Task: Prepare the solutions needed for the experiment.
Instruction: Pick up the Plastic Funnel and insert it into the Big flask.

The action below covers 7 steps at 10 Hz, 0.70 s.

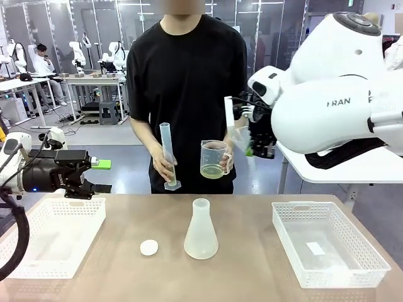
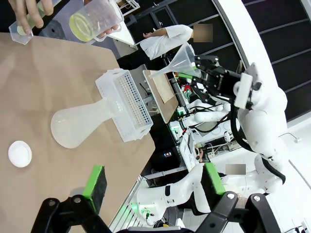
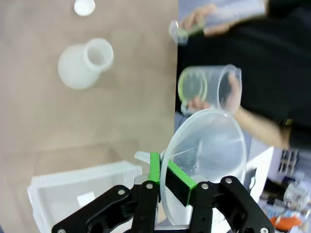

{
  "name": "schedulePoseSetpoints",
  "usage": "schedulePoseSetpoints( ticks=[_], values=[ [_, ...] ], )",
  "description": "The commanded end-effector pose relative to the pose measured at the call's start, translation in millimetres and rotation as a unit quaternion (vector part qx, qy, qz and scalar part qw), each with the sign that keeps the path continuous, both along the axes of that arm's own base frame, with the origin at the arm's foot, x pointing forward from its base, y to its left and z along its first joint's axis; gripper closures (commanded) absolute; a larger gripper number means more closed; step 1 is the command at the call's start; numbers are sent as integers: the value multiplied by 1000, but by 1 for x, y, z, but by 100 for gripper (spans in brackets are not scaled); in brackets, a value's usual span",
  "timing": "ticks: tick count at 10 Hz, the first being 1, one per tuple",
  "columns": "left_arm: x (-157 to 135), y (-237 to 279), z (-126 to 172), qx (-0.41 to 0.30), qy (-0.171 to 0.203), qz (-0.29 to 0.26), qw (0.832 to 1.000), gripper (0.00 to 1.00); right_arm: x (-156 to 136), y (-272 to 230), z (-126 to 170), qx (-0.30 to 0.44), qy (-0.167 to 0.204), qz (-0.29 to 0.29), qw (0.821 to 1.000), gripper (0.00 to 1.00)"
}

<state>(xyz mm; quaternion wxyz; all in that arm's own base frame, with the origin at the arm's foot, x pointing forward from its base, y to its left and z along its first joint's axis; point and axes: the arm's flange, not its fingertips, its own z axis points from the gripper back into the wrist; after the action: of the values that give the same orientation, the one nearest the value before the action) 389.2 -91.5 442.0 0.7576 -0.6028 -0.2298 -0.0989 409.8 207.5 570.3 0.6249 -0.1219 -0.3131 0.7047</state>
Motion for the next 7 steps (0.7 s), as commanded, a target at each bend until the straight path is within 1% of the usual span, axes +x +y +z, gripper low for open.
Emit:
schedulePoseSetpoints(
  ticks=[1, 3, 4, 5, 7],
  values=[
    [0, -3, 1, -17, 3, 5, 1000, 0, 1, 6, -1, 32, -3, 83, 996, 95],
    [0, -3, 1, -17, 3, 5, 1000, 0, -14, 27, 2, 56, -3, 145, 988, 95],
    [0, -3, 1, -17, 3, 5, 1000, 0, -21, 33, 3, 62, -8, 171, 983, 95],
    [0, -3, 1, -17, 3, 5, 1000, 0, -22, 38, 3, 68, -10, 191, 979, 95],
    [0, -3, 1, -17, 3, 5, 1000, 0, -19, 43, -1, 80, -16, 205, 975, 95]
  ],
)
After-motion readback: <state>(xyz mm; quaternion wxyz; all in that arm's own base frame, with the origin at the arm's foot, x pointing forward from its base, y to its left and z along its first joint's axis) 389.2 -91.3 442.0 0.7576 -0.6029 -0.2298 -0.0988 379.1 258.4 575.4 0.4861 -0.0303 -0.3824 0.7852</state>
